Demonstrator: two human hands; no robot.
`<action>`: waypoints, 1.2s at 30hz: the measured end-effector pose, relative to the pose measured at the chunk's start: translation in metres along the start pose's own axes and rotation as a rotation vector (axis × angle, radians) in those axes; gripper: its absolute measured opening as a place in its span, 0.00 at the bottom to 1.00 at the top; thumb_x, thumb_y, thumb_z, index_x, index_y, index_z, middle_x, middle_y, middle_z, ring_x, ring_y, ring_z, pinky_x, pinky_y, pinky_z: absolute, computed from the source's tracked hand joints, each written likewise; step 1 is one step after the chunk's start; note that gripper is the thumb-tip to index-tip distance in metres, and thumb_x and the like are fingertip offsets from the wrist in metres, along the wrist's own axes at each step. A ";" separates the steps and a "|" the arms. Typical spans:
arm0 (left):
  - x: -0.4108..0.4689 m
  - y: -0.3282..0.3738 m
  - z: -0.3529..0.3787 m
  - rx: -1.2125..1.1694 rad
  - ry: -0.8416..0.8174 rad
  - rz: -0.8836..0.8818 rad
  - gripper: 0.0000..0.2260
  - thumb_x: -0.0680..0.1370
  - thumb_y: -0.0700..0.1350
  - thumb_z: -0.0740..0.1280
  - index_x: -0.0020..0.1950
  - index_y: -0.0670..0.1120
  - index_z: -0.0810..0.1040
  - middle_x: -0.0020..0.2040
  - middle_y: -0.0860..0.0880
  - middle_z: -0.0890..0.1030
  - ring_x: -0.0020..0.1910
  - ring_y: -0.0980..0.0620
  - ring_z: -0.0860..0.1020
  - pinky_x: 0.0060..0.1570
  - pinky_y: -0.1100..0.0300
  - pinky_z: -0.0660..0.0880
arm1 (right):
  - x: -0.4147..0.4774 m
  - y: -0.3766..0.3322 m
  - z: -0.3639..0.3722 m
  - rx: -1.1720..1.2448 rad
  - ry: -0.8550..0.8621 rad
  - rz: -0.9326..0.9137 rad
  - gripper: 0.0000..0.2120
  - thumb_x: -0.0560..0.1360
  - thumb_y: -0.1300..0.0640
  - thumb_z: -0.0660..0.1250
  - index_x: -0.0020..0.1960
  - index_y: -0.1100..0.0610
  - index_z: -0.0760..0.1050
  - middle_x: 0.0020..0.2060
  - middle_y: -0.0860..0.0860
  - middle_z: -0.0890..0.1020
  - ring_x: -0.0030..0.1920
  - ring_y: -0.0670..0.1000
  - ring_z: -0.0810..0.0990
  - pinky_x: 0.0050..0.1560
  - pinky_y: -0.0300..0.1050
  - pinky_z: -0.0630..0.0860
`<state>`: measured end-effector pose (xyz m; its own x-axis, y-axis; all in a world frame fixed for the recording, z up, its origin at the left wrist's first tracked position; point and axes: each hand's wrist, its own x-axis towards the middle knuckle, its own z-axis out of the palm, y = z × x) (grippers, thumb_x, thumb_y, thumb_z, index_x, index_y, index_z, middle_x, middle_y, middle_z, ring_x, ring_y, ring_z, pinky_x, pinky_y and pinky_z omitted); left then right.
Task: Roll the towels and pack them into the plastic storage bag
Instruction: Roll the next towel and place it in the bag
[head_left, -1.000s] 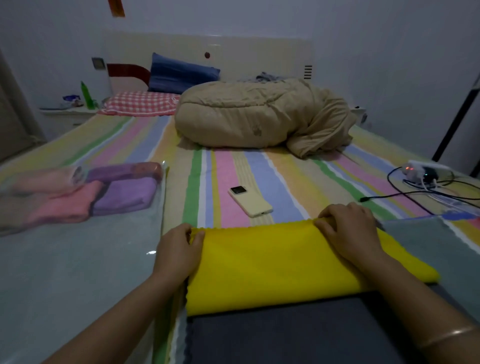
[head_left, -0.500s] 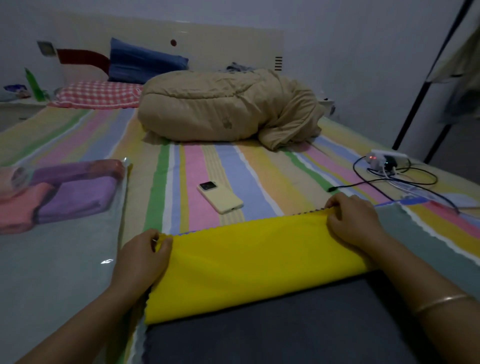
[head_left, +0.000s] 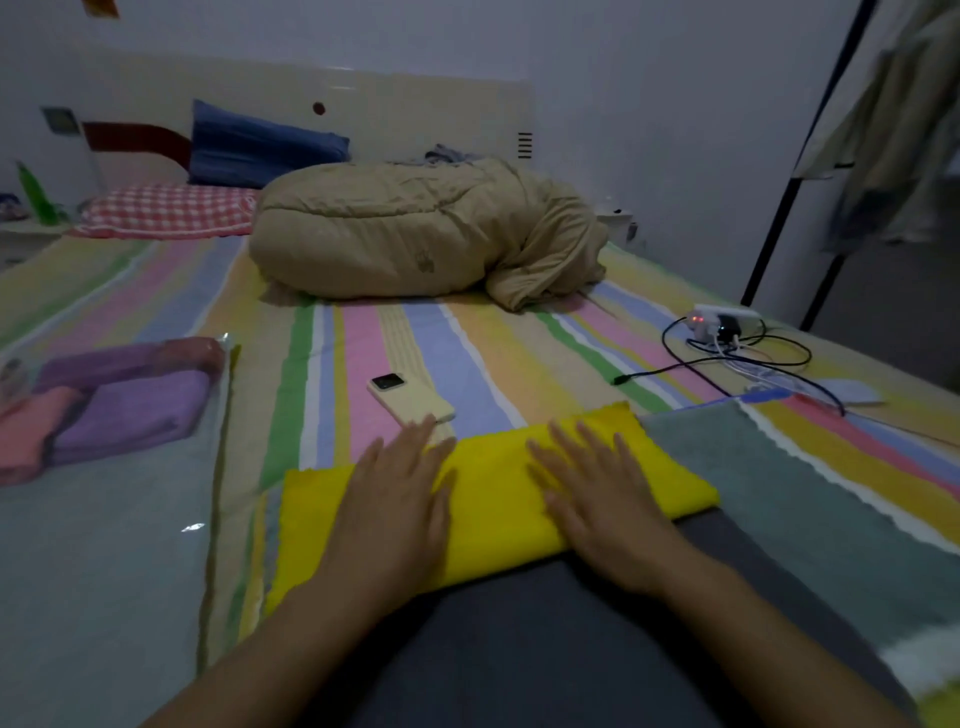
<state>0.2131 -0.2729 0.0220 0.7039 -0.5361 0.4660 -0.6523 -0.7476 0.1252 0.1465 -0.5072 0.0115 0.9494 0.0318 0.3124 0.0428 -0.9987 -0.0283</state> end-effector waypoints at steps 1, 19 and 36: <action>0.000 0.010 0.007 0.010 -0.061 0.022 0.26 0.78 0.56 0.49 0.69 0.47 0.73 0.72 0.43 0.69 0.70 0.43 0.70 0.69 0.46 0.61 | -0.014 -0.013 -0.004 0.004 -0.109 -0.056 0.35 0.76 0.33 0.30 0.76 0.42 0.57 0.76 0.47 0.57 0.76 0.55 0.55 0.71 0.56 0.43; -0.036 0.033 0.018 -0.071 -0.091 -0.009 0.25 0.80 0.56 0.47 0.71 0.48 0.70 0.74 0.45 0.67 0.72 0.46 0.67 0.71 0.45 0.63 | -0.045 -0.007 -0.040 1.836 0.203 1.025 0.28 0.80 0.63 0.60 0.77 0.50 0.56 0.73 0.55 0.65 0.68 0.58 0.69 0.65 0.54 0.70; -0.046 -0.065 -0.050 -1.628 -0.207 -1.186 0.16 0.82 0.54 0.54 0.43 0.46 0.73 0.37 0.45 0.75 0.33 0.48 0.76 0.33 0.58 0.73 | -0.035 -0.181 -0.018 0.048 -0.007 -0.282 0.20 0.68 0.46 0.57 0.51 0.52 0.81 0.62 0.52 0.79 0.60 0.55 0.79 0.60 0.58 0.75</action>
<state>0.2090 -0.1801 0.0364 0.8287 -0.2597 -0.4959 0.5508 0.2208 0.8049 0.1003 -0.3283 0.0225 0.8998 0.3089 0.3080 0.3203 -0.9472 0.0142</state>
